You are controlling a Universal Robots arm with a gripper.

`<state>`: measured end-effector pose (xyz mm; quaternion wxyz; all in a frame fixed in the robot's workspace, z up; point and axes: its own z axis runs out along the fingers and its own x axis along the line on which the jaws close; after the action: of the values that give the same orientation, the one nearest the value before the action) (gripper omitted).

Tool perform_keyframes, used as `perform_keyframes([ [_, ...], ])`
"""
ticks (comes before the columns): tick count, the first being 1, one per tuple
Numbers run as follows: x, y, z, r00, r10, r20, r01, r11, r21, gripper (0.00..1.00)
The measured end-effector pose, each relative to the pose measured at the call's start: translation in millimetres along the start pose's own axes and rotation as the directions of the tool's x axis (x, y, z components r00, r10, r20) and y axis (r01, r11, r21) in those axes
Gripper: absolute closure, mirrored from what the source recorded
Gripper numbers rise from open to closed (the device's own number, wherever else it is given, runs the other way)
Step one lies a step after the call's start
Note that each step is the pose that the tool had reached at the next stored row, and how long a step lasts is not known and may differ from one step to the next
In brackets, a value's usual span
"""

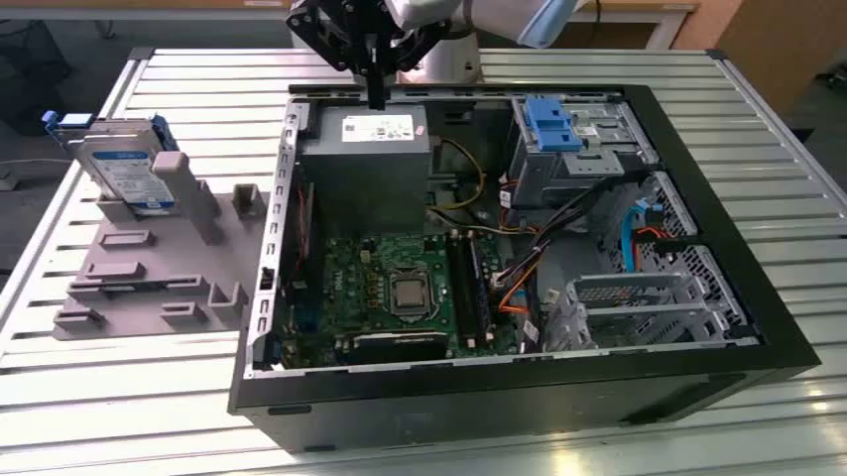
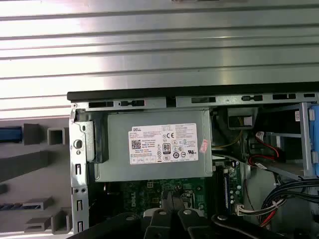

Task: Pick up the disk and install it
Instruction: 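Reach for the disk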

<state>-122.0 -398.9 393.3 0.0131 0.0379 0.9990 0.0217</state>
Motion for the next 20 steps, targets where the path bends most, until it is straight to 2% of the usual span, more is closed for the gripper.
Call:
perform_keyframes([
  [7, 0.1, 0.0, 0.0, 1.0, 0.0, 0.0, 0.0, 1.0, 0.0, 0.89],
  [16, 9.8, 0.0, -0.2, 1.0, 0.0, 0.0, 0.0, 1.0, 0.0, 0.89],
  [20, 10.1, 0.0, -0.2, 1.0, 0.0, 0.0, 0.0, 1.0, 0.0, 0.89],
])
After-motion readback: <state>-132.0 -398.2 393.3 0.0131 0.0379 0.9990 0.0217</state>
